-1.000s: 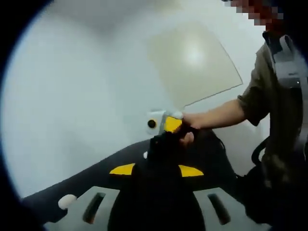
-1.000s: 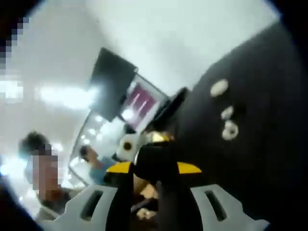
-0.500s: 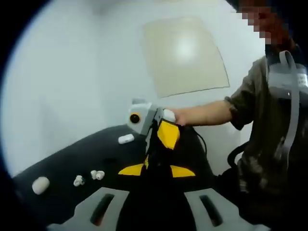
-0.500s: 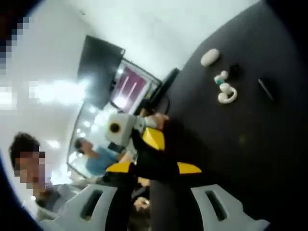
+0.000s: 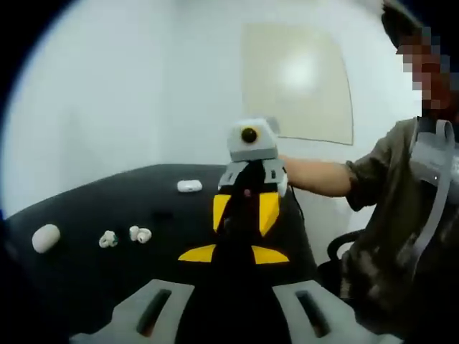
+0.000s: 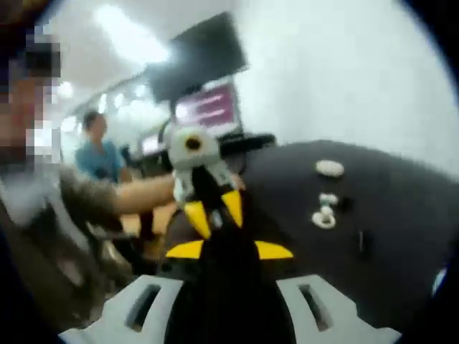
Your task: Pick up three earphones and place each one into its charging case using tactile feedback, ensure that each earphone is properly inserted and securely positioned inside the case.
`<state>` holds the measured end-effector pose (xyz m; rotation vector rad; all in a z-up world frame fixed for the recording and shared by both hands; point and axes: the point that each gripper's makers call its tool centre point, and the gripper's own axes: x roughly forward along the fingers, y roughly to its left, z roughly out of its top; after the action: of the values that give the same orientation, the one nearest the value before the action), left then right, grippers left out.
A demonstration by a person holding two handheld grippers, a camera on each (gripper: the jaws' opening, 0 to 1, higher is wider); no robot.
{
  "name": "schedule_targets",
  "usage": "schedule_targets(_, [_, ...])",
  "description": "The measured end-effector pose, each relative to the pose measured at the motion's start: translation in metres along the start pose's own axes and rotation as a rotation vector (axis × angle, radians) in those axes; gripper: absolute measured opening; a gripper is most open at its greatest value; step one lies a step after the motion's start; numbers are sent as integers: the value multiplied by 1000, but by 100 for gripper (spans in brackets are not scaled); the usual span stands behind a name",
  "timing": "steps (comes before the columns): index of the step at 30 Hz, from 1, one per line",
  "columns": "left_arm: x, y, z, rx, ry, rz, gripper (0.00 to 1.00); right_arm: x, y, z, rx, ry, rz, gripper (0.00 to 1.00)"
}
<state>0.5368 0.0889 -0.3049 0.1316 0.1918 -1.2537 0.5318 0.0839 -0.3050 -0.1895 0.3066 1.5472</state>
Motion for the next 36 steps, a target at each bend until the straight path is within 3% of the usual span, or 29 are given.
schedule_targets(2, [2, 2, -1, 41, 4, 24, 15, 1, -7, -1, 43, 4, -16, 18])
schedule_targets(5, [6, 0, -4, 76, 15, 33, 18, -2, -12, -1, 260, -36, 36, 18])
schedule_targets(7, [9, 1, -7, 76, 34, 32, 19, -3, -13, -2, 344, -53, 57, 18])
schedule_targets(12, [7, -1, -9, 21, 59, -6, 15, -1, -8, 0, 170, -49, 40, 18])
schedule_targets(16, [7, -1, -9, 28, 62, -4, 14, -4, -9, 1, 123, -60, 5, 22])
schedule_targets(21, [6, -1, -9, 13, 65, -12, 14, -15, -11, 36, -2, -223, -27, 25])
schedule_targets(23, [5, -1, -9, 12, 65, -13, 14, -13, -5, 37, -36, -192, -1, 25])
schedule_targets(27, [5, -1, -9, 16, 64, -15, 14, -2, -6, 24, -166, -72, -35, 25])
schedule_targets(32, [5, 0, -9, 62, 64, 5, 15, 2, 0, 25, -189, -56, -32, 18])
schedule_targets(36, [7, 2, -8, 43, 56, 6, 15, 0, 1, 24, -151, -48, -33, 18])
